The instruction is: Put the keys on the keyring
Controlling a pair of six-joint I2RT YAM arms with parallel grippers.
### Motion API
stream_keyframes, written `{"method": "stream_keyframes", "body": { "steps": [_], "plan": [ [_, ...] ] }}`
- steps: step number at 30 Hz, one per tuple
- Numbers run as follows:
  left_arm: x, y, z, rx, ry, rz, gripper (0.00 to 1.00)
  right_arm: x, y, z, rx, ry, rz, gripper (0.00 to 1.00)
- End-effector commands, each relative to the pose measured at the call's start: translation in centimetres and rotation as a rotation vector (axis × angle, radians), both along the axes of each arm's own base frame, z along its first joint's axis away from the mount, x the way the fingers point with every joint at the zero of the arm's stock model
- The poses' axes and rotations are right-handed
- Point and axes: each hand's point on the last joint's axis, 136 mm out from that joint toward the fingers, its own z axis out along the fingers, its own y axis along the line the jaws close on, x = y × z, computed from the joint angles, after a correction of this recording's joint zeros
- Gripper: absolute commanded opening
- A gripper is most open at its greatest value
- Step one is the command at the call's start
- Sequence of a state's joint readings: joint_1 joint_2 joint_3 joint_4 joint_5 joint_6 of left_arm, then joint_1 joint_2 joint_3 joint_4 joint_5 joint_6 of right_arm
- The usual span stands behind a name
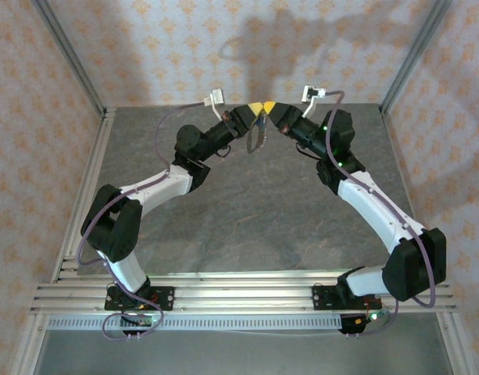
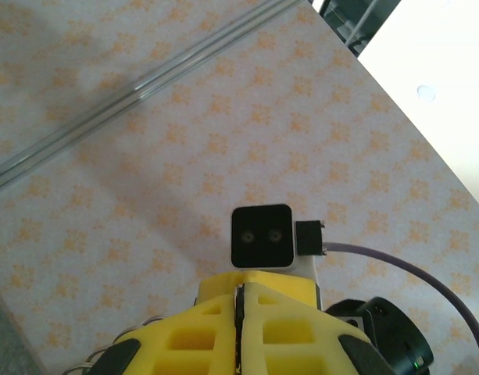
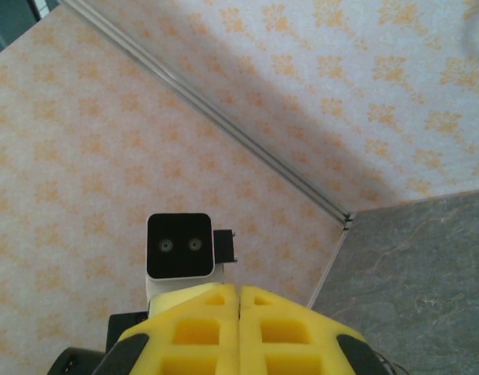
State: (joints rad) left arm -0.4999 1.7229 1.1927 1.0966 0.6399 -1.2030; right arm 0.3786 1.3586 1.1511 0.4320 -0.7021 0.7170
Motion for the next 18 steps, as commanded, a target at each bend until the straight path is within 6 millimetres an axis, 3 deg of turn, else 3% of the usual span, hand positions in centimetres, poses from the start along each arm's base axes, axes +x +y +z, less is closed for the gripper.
{"method": "stream_keyframes", "body": {
  "steps": [1, 8, 18],
  "plan": [
    [-2.8, -0.6, 3.6, 0.012, -0.140, -0.092, 0.08, -0.7, 0.5, 1.5, -0.026, -0.056, 0.080, 0.00],
    [-3.2, -0.9, 3.9, 0.058, -0.170, -0.133, 0.09, -1.0, 0.7, 1.7, -0.087, -0.076, 0.135, 0.00],
    [-3.8, -1.0, 4.2, 0.159, -0.209, -0.167, 0.19, -0.7, 0.5, 1.3, -0.132, -0.079, 0.158, 0.00]
  ]
}}
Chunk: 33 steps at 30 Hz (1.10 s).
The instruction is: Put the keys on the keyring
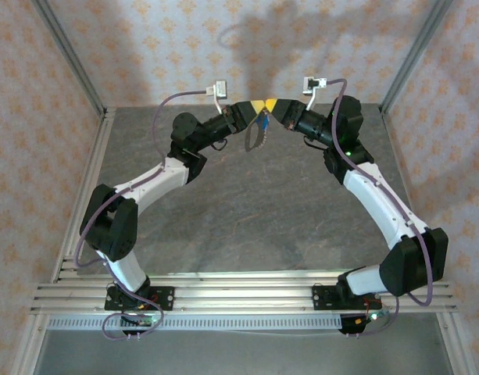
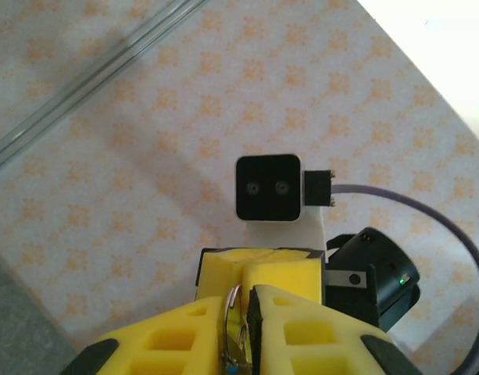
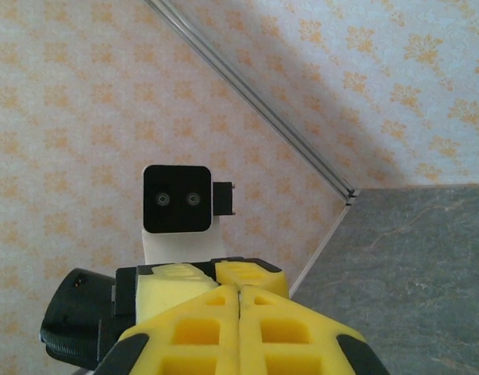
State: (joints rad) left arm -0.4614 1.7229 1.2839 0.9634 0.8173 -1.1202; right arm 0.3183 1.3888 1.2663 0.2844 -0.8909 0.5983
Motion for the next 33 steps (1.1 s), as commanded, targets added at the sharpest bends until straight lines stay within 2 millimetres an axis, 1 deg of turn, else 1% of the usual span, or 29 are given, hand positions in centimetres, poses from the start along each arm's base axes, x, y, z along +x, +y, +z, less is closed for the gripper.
{"method": "stream_keyframes", "body": {
  "steps": [1, 7, 13, 19, 22, 25, 26, 27, 29, 30, 33],
  "plan": [
    [-3.4, -0.4, 3.4, 0.041, -0.141, -0.087, 0.20, -0.2, 0.6, 0.4, -0.025, -0.031, 0.047, 0.00],
    [-4.0, -0.8, 3.3, 0.085, -0.159, -0.109, 0.18, -0.1, 1.0, 0.1, -0.046, -0.033, 0.075, 0.00],
    [-4.3, -0.9, 3.2, 0.106, -0.178, -0.131, 0.06, -0.2, 1.4, -0.3, -0.078, -0.034, 0.104, 0.00],
    [-5.0, -1.1, 3.4, 0.129, -0.207, -0.152, 0.00, -0.3, 1.6, -0.9, -0.116, -0.033, 0.132, 0.00],
    [-5.2, -1.1, 3.3, 0.147, -0.215, -0.155, 0.00, -0.1, 1.7, -1.0, -0.119, -0.027, 0.130, 0.00],
    [-4.9, -0.9, 3.0, 0.160, -0.206, -0.123, 0.00, 0.3, 1.4, -1.0, -0.110, -0.007, 0.102, 0.00],
    [-4.6, -0.7, 3.0, 0.158, -0.198, -0.097, 0.00, 0.4, 1.2, -0.9, -0.101, -0.003, 0.087, 0.05],
    [-4.4, -0.4, 3.0, 0.155, -0.189, -0.069, 0.00, 0.5, 0.9, -0.7, -0.090, -0.003, 0.065, 0.18],
    [-4.0, 0.1, 3.1, 0.141, -0.176, -0.025, 0.00, 0.5, 0.1, -0.2, -0.064, -0.013, 0.019, 0.33],
    [-3.8, 0.4, 3.1, 0.129, -0.166, 0.001, 0.00, 0.5, -0.3, 0.0, -0.052, -0.017, -0.008, 0.37],
    [-3.6, 1.2, 3.5, 0.091, -0.151, 0.055, 0.00, 0.1, -1.3, 0.5, -0.029, -0.026, -0.067, 0.40]
  ]
}}
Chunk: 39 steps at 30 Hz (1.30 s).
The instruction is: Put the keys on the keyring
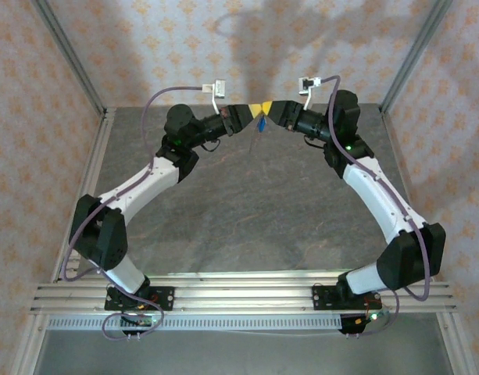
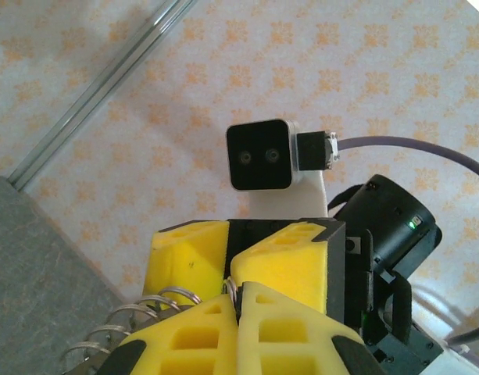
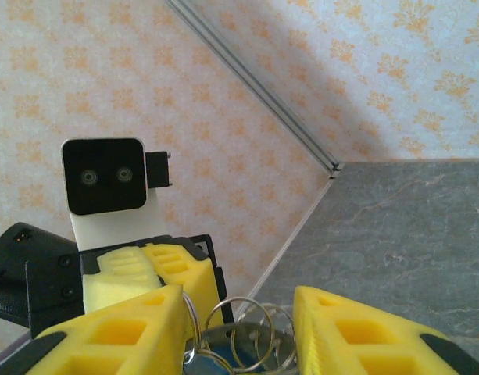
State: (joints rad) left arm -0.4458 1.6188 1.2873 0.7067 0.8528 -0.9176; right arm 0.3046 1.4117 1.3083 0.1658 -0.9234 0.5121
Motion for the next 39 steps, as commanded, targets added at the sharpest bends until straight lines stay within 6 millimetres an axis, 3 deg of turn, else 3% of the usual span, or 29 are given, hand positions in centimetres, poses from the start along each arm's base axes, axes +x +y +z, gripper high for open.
{"method": "stream_keyframes", "body": {
  "steps": [1, 9, 15, 28, 39],
  "plan": [
    [-2.4, 0.5, 3.8, -0.077, -0.100, 0.015, 0.00, -0.4, -1.6, 2.1, 0.059, -0.054, -0.105, 0.40],
    [-2.1, 1.6, 4.3, -0.165, -0.074, 0.065, 0.00, -1.0, -3.4, 1.2, 0.139, -0.053, -0.206, 0.41],
    [-1.8, 1.7, 4.2, -0.201, -0.065, 0.070, 0.00, -1.3, -3.5, 0.9, 0.211, -0.050, -0.197, 0.41],
    [-1.6, 1.0, 4.2, -0.250, -0.059, 0.040, 0.00, -1.7, -2.2, 3.2, 0.342, -0.088, -0.117, 0.37],
    [-1.4, 0.8, 4.2, -0.269, -0.055, 0.031, 0.00, -2.3, 0.2, 2.9, 0.358, -0.074, -0.055, 0.30]
  ]
}}
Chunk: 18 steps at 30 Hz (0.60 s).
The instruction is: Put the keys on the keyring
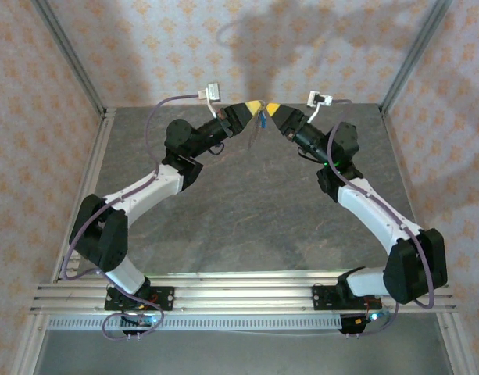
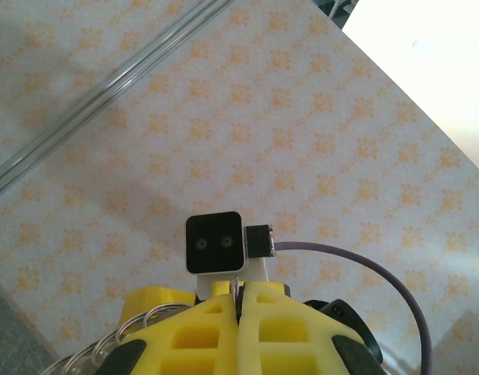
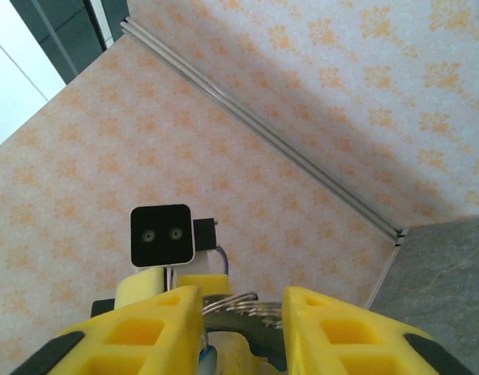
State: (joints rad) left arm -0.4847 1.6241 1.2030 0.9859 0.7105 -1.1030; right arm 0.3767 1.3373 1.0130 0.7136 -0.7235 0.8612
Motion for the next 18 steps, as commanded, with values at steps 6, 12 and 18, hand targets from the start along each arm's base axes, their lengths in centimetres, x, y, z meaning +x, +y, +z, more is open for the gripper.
{"method": "stream_keyframes", "body": {
  "steps": [6, 12, 18],
  "plan": [
    [-0.7, 0.3, 2.2, -0.056, -0.068, 0.007, 0.00, -1.0, 1.0, 1.1, 0.020, -0.060, 0.031, 0.21],
    [-0.6, 0.4, 2.2, -0.059, -0.066, 0.012, 0.00, -1.4, 1.6, 0.6, 0.007, -0.051, 0.052, 0.04],
    [-0.6, 0.5, 2.3, -0.060, -0.069, 0.020, 0.00, -2.0, 3.2, -2.2, -0.066, -0.001, 0.096, 0.00]
  ]
}}
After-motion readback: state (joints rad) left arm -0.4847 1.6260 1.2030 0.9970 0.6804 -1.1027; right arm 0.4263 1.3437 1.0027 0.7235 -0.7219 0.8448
